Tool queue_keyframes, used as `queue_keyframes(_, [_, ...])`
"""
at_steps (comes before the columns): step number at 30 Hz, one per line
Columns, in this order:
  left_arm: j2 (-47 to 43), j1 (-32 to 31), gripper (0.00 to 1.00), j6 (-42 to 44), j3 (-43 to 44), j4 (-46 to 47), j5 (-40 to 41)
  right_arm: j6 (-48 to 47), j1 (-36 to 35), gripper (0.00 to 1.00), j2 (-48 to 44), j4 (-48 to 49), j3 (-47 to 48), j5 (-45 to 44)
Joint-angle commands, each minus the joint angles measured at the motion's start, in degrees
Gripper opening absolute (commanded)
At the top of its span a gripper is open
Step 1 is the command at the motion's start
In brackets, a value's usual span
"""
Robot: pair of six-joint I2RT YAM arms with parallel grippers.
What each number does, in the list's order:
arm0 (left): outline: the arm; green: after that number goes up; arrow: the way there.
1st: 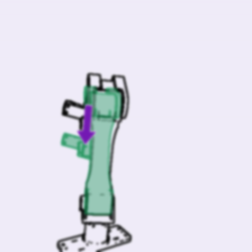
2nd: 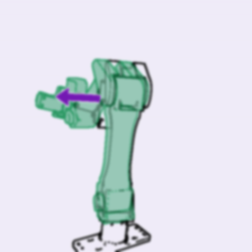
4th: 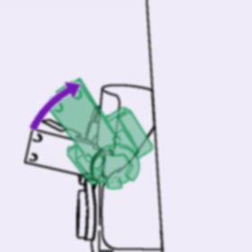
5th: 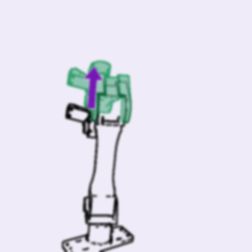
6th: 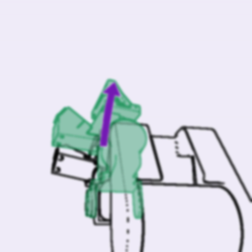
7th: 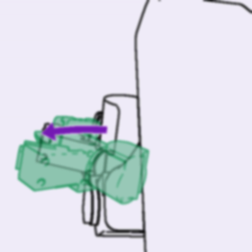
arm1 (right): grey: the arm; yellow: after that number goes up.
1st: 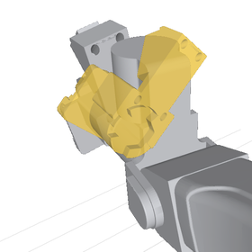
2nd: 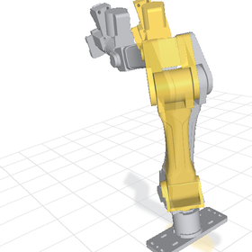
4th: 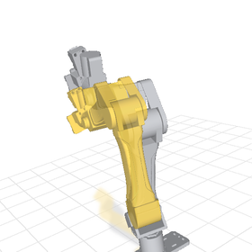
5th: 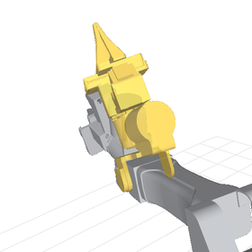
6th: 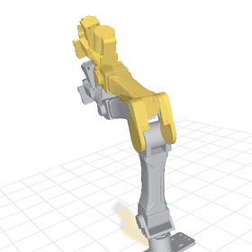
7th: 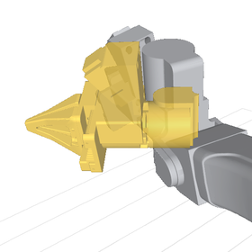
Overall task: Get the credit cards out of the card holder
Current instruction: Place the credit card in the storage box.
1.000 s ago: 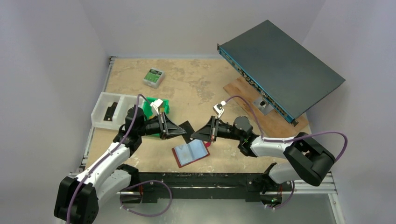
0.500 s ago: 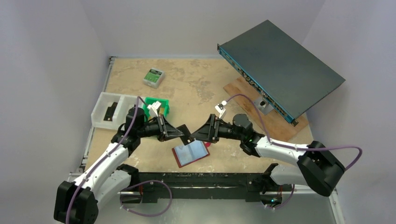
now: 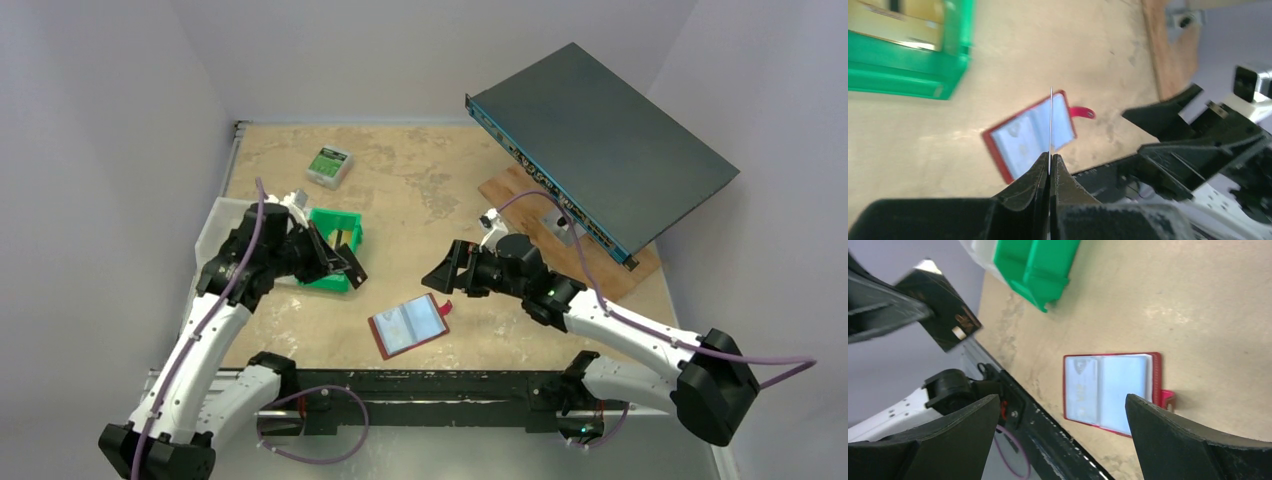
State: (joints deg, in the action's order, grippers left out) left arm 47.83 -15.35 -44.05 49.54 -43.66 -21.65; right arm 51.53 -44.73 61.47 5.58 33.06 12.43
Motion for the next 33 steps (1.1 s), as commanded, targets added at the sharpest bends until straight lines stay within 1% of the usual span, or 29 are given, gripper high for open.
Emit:
queue_keyframes(1, [5.0,0.6,0.0,7.2,11.5,-14.9,19.7,-5.2,-0.1,0.99,-0.3,-8.8,4.3,-5.6])
queue_keyframes(3, [8.0,0.6,0.0,8.5,16.5,-18.8,28.0,-6.3,-0.1,0.99,0.1,-10.6,5.2,-6.5])
queue_keyframes(5, [10.7,1.1,0.0,9.9,21.3,-21.0,32.8,-7.6,-0.1,0.99,0.5,-12.1,6.3,-7.0])
queue_keyframes(9, [17.1,2.4,0.0,11.9,29.4,-26.1,45.3,-9.8,-0.2,0.99,1.8,-15.1,8.3,-7.2])
queue_keyframes(14, [23.7,5.2,0.0,13.8,32.6,-28.5,61.3,-12.2,-0.1,0.99,3.0,-18.1,10.0,-6.3])
queue_keyframes(17, [28.7,8.2,0.0,14.1,33.7,-29.3,68.3,-13.2,-0.1,0.99,3.5,-19.4,10.8,-5.8])
queue_keyframes(23, [39.1,14.2,0.0,16.3,37.6,-30.4,76.9,-15.0,-0.2,0.99,3.9,-22.0,12.1,-4.9])
queue_keyframes(26, [42.9,15.3,0.0,16.4,38.9,-30.5,77.1,-15.8,-0.1,0.99,4.5,-23.0,13.0,-4.6])
queue_keyframes(29, [45.8,17.9,0.0,16.4,39.2,-30.5,77.1,-16.3,-0.1,0.99,5.5,-24.2,14.5,-4.6])
queue_keyframes(33, [49.9,19.0,0.0,16.4,41.7,-30.5,77.1,-16.4,-0.2,0.99,6.6,-24.4,15.9,-4.5])
